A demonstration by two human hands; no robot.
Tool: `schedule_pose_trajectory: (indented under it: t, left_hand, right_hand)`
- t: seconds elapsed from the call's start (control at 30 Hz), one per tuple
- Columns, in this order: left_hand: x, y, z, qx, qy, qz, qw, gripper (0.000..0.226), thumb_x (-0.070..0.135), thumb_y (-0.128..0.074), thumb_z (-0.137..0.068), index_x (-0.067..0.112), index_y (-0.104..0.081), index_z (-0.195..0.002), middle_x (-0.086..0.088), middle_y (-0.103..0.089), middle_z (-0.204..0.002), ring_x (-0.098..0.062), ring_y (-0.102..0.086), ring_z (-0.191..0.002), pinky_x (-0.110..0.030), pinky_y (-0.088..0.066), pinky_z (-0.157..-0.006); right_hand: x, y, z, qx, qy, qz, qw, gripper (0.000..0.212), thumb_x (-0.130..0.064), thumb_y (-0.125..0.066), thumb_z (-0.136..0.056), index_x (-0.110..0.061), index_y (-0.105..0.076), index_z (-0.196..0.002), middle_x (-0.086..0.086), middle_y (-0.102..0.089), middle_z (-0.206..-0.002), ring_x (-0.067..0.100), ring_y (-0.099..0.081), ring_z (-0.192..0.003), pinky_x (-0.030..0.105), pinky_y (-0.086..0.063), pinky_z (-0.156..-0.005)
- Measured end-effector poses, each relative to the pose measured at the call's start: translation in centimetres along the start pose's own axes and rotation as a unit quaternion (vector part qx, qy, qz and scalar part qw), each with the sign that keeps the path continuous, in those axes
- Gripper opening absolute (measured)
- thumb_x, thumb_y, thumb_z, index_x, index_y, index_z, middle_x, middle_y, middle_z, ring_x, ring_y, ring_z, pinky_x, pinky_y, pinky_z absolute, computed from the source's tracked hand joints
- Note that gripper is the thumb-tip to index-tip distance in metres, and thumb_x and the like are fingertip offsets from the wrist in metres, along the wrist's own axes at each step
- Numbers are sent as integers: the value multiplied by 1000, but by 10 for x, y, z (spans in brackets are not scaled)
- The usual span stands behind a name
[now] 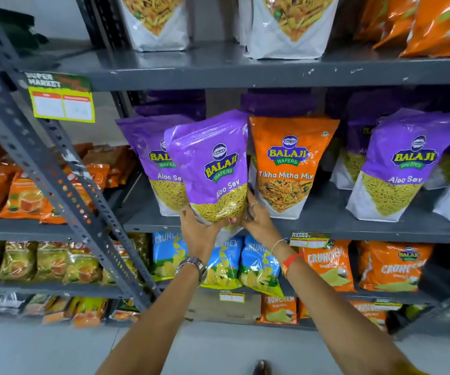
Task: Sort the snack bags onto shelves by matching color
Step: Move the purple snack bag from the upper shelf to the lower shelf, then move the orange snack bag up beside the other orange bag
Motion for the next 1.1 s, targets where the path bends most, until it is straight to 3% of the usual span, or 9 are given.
schedule_pose_trajectory:
  t: [0.17, 0.4, 0.5, 0.7, 0.77, 0.83, 0.97, 1.03, 1.1]
  left_hand:
    - [-12, -27, -9, 1, 14, -18, 1000, 91, 30, -88, -55, -1, -45, -128, -18, -48, -129, -31, -50, -116, -31, -39, -85]
    - [-25, -51, -28, 38, 24, -14, 999, 88, 27, -84, -62, -4, -39, -131, -21, -43, -138, -35, -45, -125, -42, -42, -94]
    - [-30, -56, -31, 51, 29, 44, 997, 88, 22, -83, -64, 8, -35, -135, -14, -44, -140, -29, -44, -129, -31, -40, -99]
    - [-8, -61, 6, 169, -111, 31, 979, 71, 18, -77, -71, 9, -39, -130, -17, -37, -129, -25, -33, -122, -39, -35, -104]
    - [8, -78, 13, 102, -162, 58, 980, 54, 24, -67, -79, 17, -41, -126, 4, -38, -121, -20, -36, -118, -32, -35, -102]
    - [19, -106, 8, -19, -173, 64, 983, 47, 20, -62, -85, 17, -41, -127, 6, -43, -123, -12, -39, -120, -22, -33, -105]
    - [20, -153, -5, -184, -101, 69, 975, 76, 25, -61, -86, 6, -16, -145, -6, -23, -152, -8, -20, -140, -8, -15, -112]
    - [18, -167, -9, -213, -57, 71, 973, 86, 23, -63, -86, 4, -6, -147, -5, -19, -153, -7, -17, -139, 1, -13, -104]
    - [18, -177, -16, -227, -23, 95, 969, 86, 17, -65, -84, 4, -7, -147, -5, -29, -147, -9, -29, -133, -7, -24, -101]
  right_hand:
    - [29, 6, -14, 75, -17, 13, 997, 78, -1, -67, -82, -18, -29, -149, 3, -52, -142, 17, -49, -133, 46, -41, -112]
    - [34, 11, -24, 183, -18, 40, 982, 56, -14, -69, -82, -16, -52, -136, 13, -71, -116, 23, -68, -102, 46, -55, -92]
    - [29, 14, -21, 223, -12, 81, 971, 40, -20, -66, -84, -14, -62, -123, 21, -72, -103, 37, -68, -93, 54, -55, -82]
    - [4, 67, 18, 460, 52, 93, 882, 34, -8, -68, -78, -10, -65, -111, 12, -64, -120, 19, -54, -111, 27, -46, -95]
    - [6, 87, 23, 502, 28, 132, 854, 55, -14, -76, -71, -7, -56, -122, 16, -54, -129, 27, -44, -117, 17, -34, -92]
    - [14, 102, 18, 487, -8, 143, 862, 80, -23, -82, -66, -4, -43, -133, 21, -43, -138, 33, -36, -126, 22, -28, -97]
    - [43, 117, -2, 383, -58, 68, 919, 114, -39, -88, -54, -11, -25, -145, 17, -35, -145, 30, -31, -137, 36, -29, -113]
    - [49, 121, -6, 354, -71, 28, 932, 116, -49, -86, -48, -17, -28, -143, 12, -44, -141, 27, -43, -133, 43, -40, -109]
    - [52, 126, -7, 334, -81, 23, 939, 104, -50, -86, -48, -18, -38, -134, 7, -56, -128, 22, -54, -121, 38, -49, -98]
Point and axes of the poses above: each hand's wrist, its own z-axis away from the middle knuckle, its own y-axis out of the back of the hand, x = y × z, the point moved 6 cm from there along -z, towards the middle knuckle
